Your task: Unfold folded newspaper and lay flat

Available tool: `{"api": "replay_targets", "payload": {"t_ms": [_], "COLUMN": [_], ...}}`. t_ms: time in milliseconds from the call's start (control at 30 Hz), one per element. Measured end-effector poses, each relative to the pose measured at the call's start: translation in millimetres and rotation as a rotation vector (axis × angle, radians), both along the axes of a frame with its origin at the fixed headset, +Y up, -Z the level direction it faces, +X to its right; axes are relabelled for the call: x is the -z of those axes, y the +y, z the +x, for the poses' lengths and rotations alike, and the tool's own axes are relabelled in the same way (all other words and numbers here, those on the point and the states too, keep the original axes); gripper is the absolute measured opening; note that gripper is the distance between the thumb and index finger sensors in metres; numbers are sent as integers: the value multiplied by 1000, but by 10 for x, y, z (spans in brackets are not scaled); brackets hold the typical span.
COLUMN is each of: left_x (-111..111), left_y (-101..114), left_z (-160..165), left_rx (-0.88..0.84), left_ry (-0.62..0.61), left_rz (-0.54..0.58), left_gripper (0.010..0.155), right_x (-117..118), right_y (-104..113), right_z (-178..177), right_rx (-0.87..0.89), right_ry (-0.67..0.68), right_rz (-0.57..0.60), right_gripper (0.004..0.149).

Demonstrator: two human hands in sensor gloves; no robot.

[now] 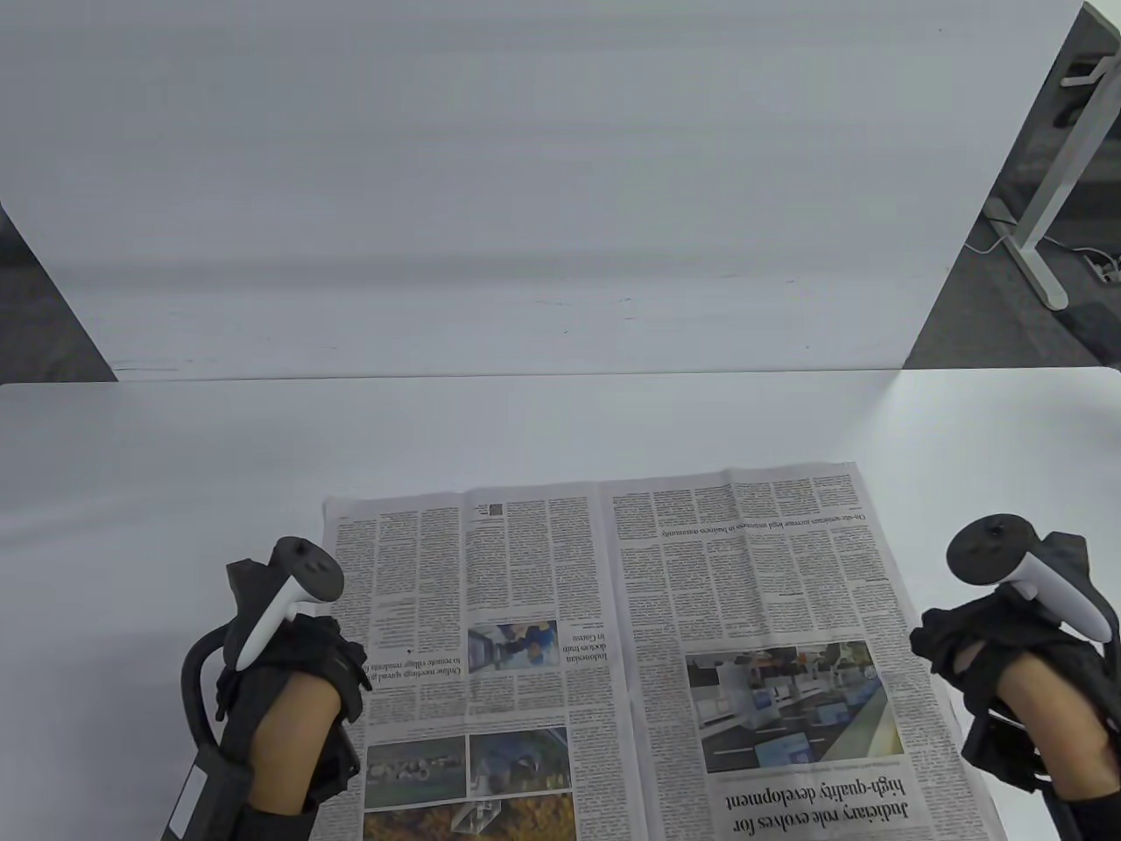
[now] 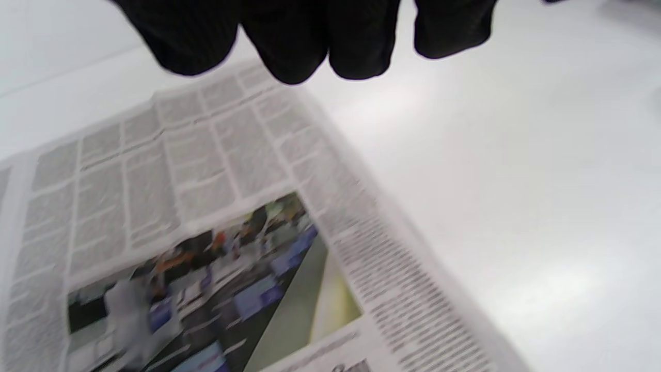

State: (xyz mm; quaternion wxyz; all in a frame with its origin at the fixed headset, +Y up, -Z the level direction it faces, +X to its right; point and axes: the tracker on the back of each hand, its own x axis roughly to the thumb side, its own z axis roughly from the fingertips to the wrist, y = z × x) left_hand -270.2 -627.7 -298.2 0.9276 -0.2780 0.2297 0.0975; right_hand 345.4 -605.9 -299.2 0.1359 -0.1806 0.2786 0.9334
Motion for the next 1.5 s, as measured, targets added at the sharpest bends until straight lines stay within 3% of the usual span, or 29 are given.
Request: {"api": "replay_targets", "payload": {"t_ms": [133,267,433,500,633,800,967,1233,1500], "left_x": [-17,62,288,437,653,881,975,998,1016], "left_y": [203,347,373,262,-74,-781,-1200,-1421,-1456], "left_z": [-29,61,362,591,989,1486,1703,1745,1690], "left_rx": [32,90,209,208,157,21,-47,-19,-59], "left_ry": [14,4,-35,-111,-275,-445,-502,-516,-498], "left_rz": [52,140,321,410,482,330,298,154,148], "left_gripper": [67,70,73,74,75,76,77,77,79], "right_x": [60,208,452,554,736,931,1022,1059,1082], "right_y": [281,405,260,50,-370,-977,-1381,-1706,-1718], "right_z": [110,49,-398,-690,-1173,-1784,-2102,-2129,-2065], "right_rx": [-83,-203,-462,-375,-224,-78,-56,-27,7], "right_ry": [-62,-97,37,128,253,389,444,452,421], "right_rz": [82,251,540,599,557,455,335,204,219], "right_gripper": [65,69,82,82,78,72,73,74,74]}}
